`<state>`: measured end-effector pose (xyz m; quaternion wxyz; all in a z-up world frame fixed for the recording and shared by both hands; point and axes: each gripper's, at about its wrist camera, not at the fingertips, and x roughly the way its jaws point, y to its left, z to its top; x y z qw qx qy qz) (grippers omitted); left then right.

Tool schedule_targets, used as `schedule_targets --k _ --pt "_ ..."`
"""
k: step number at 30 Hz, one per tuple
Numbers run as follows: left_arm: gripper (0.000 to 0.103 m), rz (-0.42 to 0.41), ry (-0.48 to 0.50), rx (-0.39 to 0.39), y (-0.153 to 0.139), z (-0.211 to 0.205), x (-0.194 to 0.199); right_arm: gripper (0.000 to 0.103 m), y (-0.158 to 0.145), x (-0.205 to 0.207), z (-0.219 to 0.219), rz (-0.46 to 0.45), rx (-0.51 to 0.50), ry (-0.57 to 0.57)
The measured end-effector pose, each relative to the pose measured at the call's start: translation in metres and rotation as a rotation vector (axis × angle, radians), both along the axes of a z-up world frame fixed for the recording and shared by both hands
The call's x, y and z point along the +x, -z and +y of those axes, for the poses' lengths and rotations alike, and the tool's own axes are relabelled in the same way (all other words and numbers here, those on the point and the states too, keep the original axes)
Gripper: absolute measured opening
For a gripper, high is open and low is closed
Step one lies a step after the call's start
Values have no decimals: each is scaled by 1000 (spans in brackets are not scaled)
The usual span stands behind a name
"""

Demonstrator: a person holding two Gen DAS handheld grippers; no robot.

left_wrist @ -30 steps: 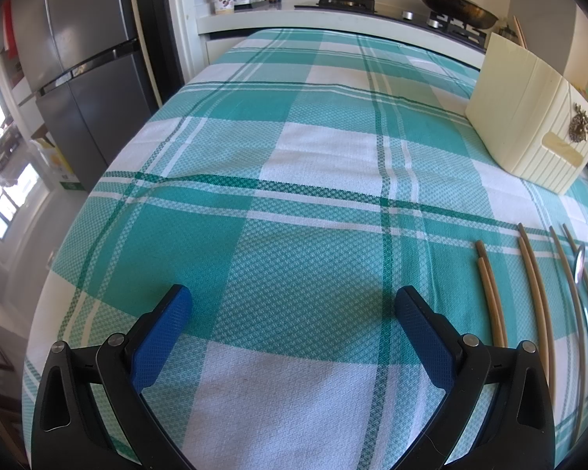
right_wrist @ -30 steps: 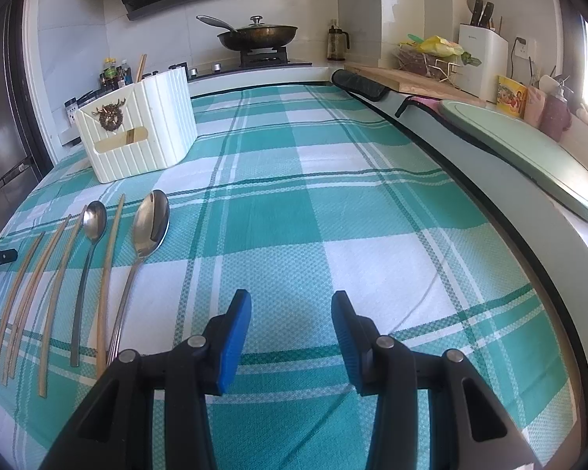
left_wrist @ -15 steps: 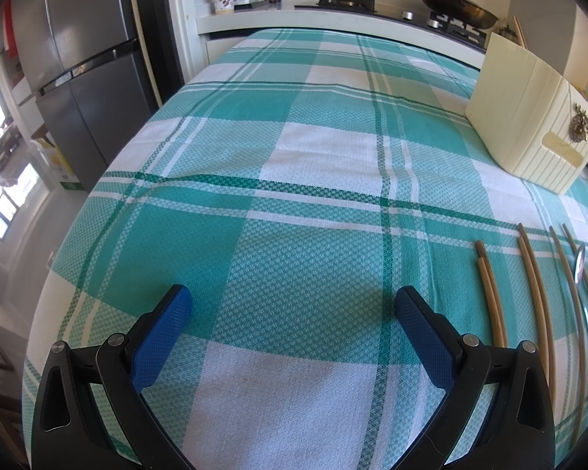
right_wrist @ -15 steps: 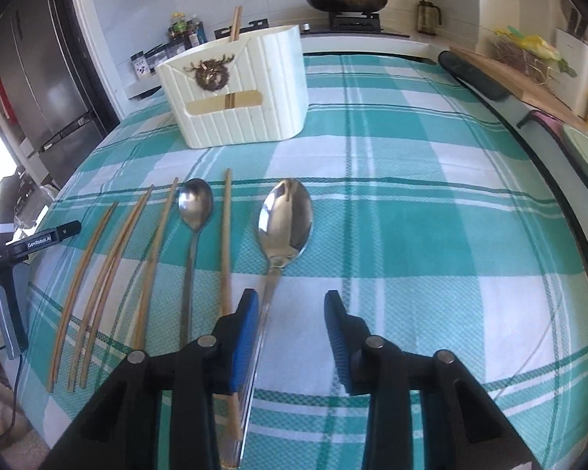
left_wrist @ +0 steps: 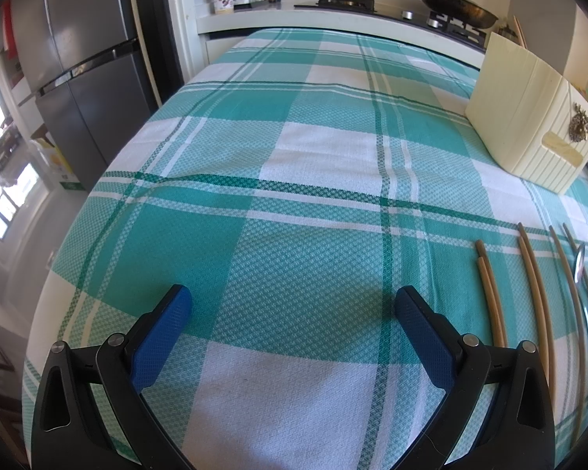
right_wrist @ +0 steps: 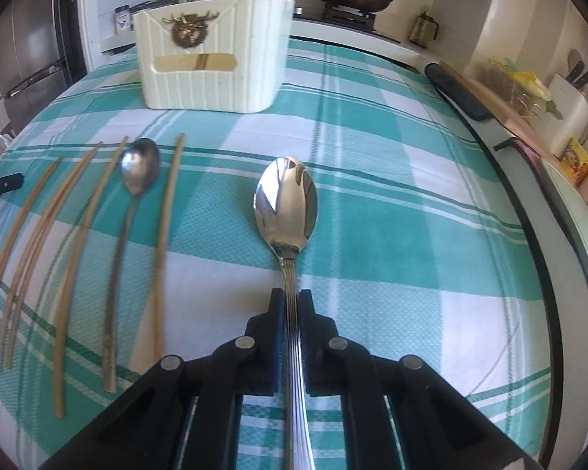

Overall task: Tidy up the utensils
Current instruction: 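Close the right tool on the spoon handle while the left tool approaches a chopstick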

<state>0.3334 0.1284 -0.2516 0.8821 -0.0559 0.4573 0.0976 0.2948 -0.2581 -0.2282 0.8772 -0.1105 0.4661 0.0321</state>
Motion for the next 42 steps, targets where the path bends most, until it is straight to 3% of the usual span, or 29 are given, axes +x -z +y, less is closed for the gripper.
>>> schedule_targets --k 3,7,9,16,22,28,32,37,39,42 --pt "102 35 19 -30 -3 4 -1 7 0 -5 -17 -14 -4 43" --pt "102 -3 27 -252 -21 3 -28 7 0 -11 -26 -25 27 64" --pt "102 -19 60 -282 -29 -14 -43 7 1 -13 -26 -35 26 65" --pt "103 -30 117 -74 -27 -70 -64 8 2 -11 -27 -44 50 75" --pt "103 32 126 -63 -11 -74 -65 8 3 -14 -29 -47 62 74" --pt "103 35 119 -53 -8 -70 -69 8 3 -14 -29 -48 62 73" --pt "103 61 128 -4 -5 -73 -66 8 3 -15 -28 -48 51 65" --pt "103 90 192 3 -5 -71 -61 8 1 -15 -33 15 64 30" --pt "103 110 243 -5 -5 -69 -55 11 -1 -14 -37 56 71 15" --pt "103 133 295 -16 -5 -66 -45 29 -2 -11 -40 87 49 11"
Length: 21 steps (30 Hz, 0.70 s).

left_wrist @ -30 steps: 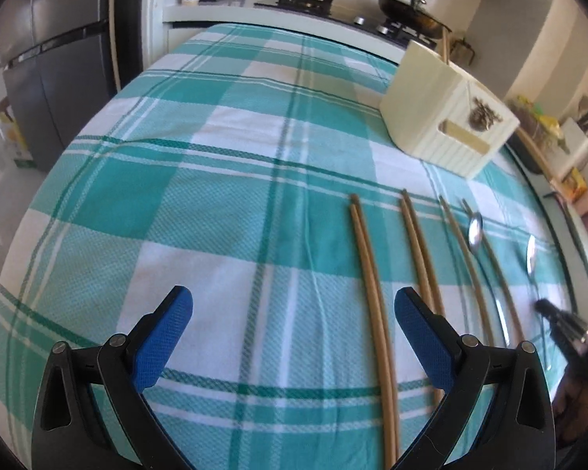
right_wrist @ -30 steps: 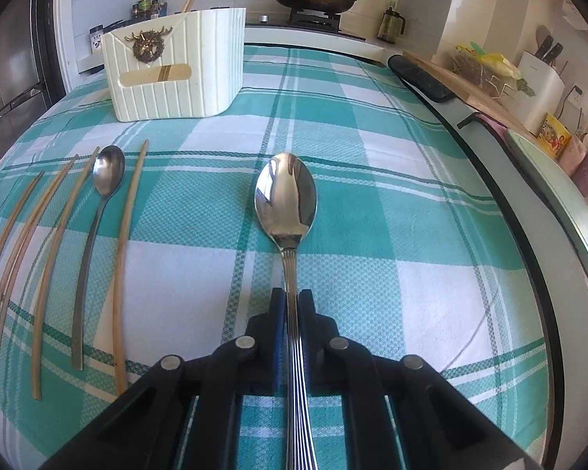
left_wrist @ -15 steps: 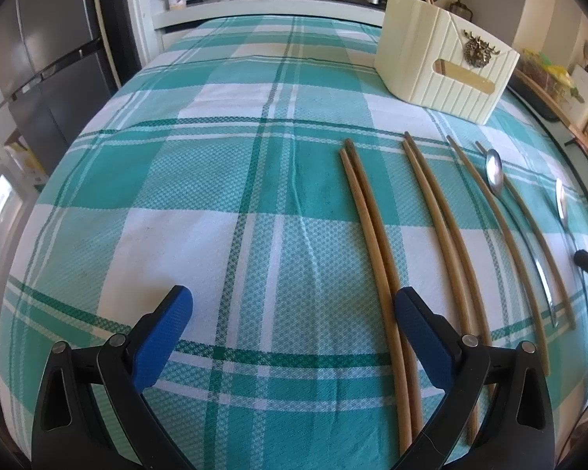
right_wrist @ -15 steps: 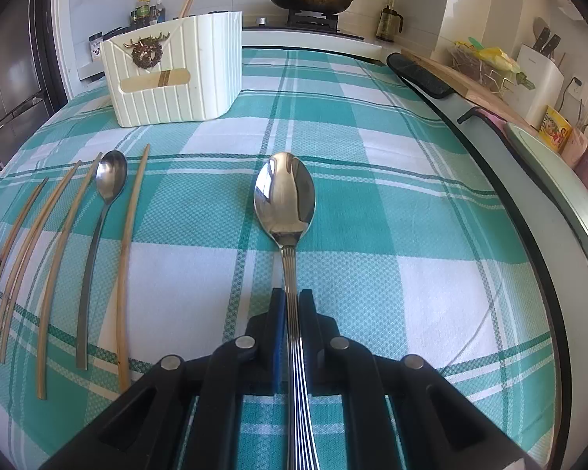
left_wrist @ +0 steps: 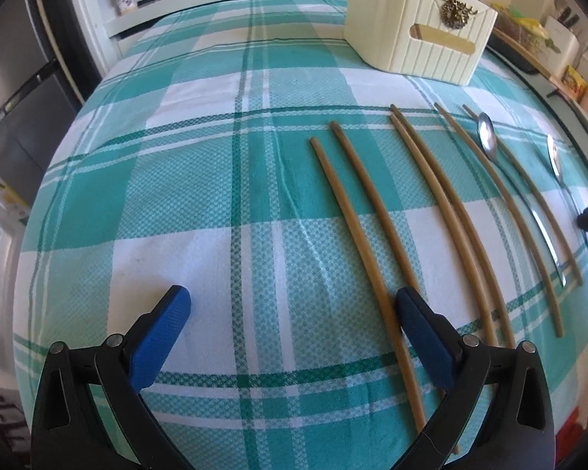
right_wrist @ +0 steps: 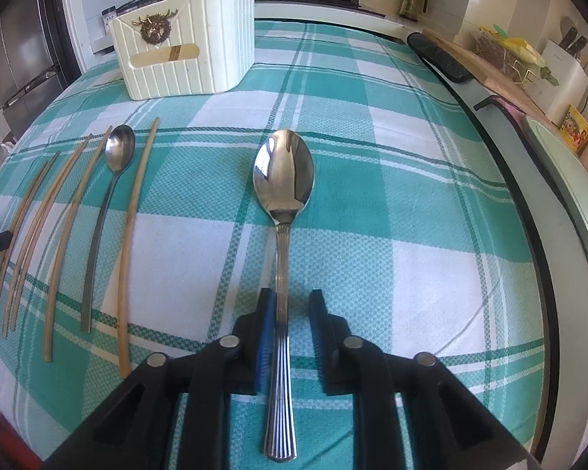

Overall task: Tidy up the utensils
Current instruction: 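Close the right tool on the spoon handle while the left tool approaches a chopstick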

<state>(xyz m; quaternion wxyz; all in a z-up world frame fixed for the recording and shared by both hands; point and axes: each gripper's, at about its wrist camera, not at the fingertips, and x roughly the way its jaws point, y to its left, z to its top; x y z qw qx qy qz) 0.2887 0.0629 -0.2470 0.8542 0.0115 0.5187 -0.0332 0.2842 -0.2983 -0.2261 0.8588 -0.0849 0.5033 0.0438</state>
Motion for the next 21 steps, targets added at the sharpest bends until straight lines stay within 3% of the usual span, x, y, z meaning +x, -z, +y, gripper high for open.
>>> schedule_targets --k 1,2,8,13,15,17,19,20,21 --pt "103 1 7 0 0 1 4 39 0 2 -1 -2 -4 4" --pt "103 3 15 2 0 1 8 43 0 4 0 -5 2 5" --pt "103 60 46 0 -1 4 45 48 4 29 11 -82 22 -5" --pt "102 123 20 3 -2 5 62 52 4 53 10 -86 40 -10" --pt "93 117 13 6 -5 2 61 52 4 59 8 -74 44 -11" --pt "67 93 18 -5 -10 -3 54 52 4 62 8 -73 50 -10" --pt "53 75 27 5 -12 -9 49 52 6 62 8 -89 55 -5" --pt "41 63 33 3 -13 -11 48 46 7 64 8 -98 64 1" --pt "36 53 37 -7 -14 -12 46 41 7 66 8 -108 80 7"
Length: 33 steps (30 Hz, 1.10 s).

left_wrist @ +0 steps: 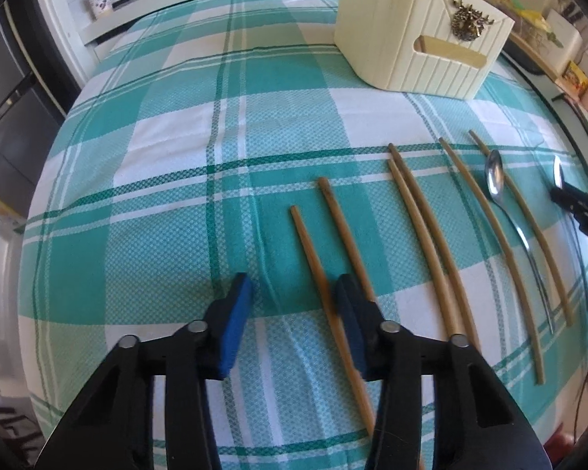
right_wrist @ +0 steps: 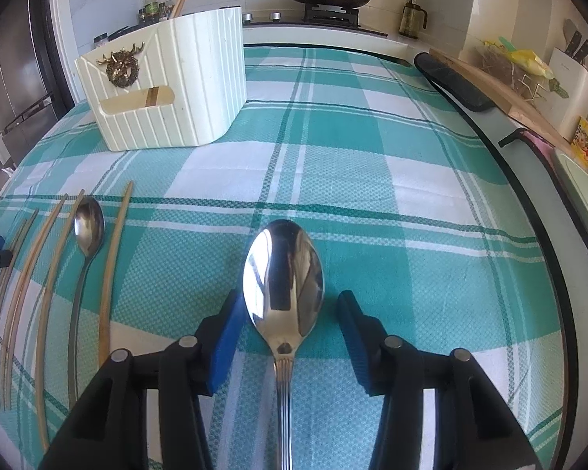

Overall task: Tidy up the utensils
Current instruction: 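Close the right tool on the spoon handle while the left tool approaches a chopstick, then lift the spoon with the right tool while the left tool grasps a chopstick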

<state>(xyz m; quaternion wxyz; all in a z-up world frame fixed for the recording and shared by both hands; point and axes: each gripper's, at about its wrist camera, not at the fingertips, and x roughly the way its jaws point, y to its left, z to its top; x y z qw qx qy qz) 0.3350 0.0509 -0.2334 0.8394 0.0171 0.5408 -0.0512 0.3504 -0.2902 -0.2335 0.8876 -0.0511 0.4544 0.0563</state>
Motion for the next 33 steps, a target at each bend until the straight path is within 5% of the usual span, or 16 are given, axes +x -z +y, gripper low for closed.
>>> schedule_targets --k 3,8,17,26,33 --pt "9 -14 -13 -24 -1 3 0 41 -1 7 -1 -23 32 18" --pt "5 -75 -55 -116 -15 20 -6 41 -15 -4 -4 -73 144 -25" --pt "5 -327 -37 -217 -95 32 -58 41 -91 -73 -7 -275 306 -163" --pt "5 -497 -10 -265 -148 42 -83 41 -140 -119 5 -441 330 -238" --pt "5 -528 -24 -292 -163 50 -82 41 -163 -113 18 -496 319 -276"
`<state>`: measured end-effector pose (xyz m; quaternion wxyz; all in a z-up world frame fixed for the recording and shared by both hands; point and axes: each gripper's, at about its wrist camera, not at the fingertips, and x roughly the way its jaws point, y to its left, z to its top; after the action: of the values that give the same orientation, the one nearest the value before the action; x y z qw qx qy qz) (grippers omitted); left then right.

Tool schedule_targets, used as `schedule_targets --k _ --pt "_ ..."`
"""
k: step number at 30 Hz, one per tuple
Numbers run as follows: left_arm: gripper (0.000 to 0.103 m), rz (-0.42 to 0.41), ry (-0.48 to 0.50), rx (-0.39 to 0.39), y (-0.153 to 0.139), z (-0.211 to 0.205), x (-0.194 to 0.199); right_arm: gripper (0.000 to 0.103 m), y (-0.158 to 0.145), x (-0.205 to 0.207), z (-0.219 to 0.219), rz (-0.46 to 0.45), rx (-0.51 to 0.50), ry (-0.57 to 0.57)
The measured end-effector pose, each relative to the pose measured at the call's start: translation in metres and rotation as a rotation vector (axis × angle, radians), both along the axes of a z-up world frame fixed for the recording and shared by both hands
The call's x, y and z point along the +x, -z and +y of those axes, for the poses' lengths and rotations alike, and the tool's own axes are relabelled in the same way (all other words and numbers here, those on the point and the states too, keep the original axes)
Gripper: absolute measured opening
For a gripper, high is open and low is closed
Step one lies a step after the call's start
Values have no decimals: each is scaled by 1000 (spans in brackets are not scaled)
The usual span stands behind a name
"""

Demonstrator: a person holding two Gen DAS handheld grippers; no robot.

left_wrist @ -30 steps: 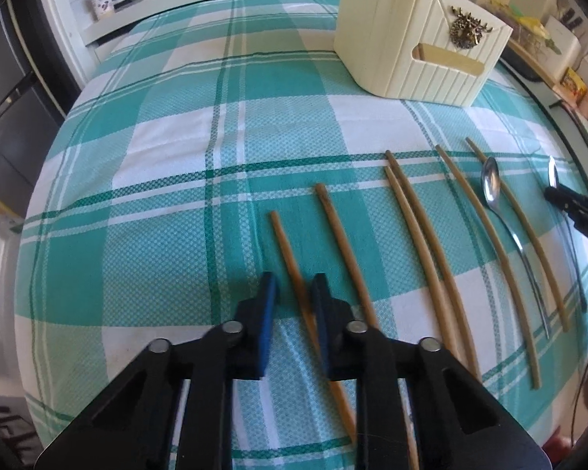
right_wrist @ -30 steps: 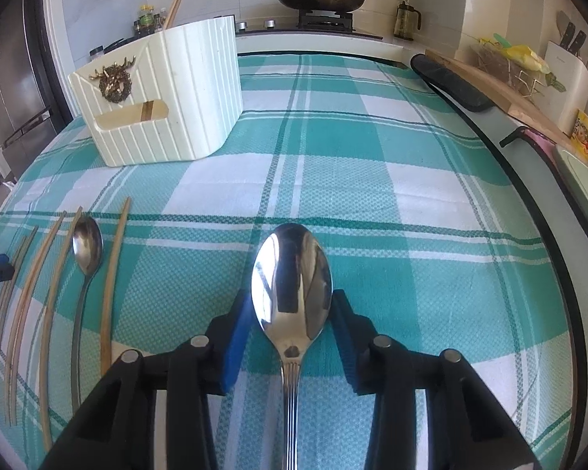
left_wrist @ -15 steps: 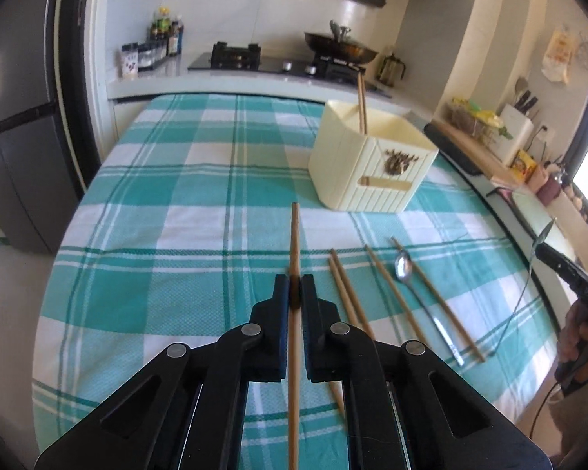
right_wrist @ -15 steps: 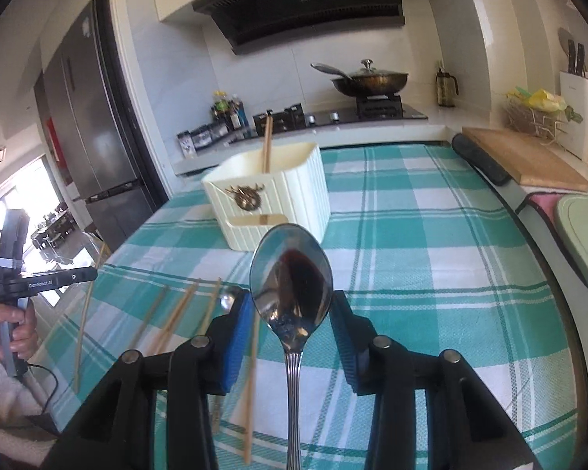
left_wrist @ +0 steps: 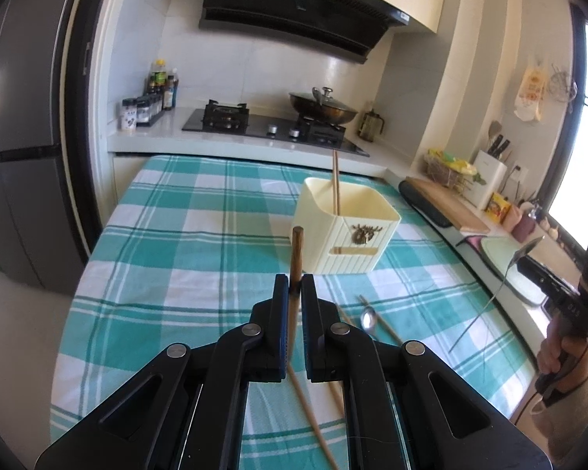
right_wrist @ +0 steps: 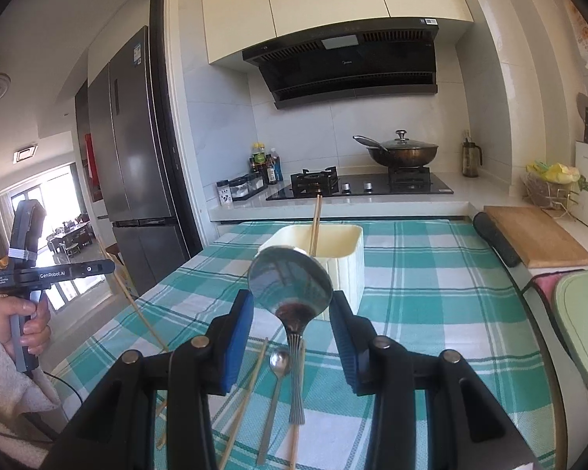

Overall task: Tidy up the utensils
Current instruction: 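Lift the spoon with the right tool while the left tool grasps a chopstick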

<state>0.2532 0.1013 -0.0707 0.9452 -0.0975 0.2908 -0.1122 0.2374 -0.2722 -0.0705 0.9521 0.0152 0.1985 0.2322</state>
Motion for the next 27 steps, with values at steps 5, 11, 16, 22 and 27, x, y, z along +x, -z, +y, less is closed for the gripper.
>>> schedule_targets --k 5,11,16,22,27 --pt "5 -20 2 8 -6 0 -1 41 -8 3 4 -16 -6 -9" --pt "5 -37 20 -7 -17 0 -2 41 -14 4 6 -25 -1 -9" --pt "5 -53 54 -16 -36 -2 5 28 -25 12 4 -22 17 -6" --pt "4 -70 72 -6 -51 -7 17 27 -34 40 3 19 1 16" --pt "4 -72 64 -26 -51 -1 13 29 -8 57 6 119 -127 63"
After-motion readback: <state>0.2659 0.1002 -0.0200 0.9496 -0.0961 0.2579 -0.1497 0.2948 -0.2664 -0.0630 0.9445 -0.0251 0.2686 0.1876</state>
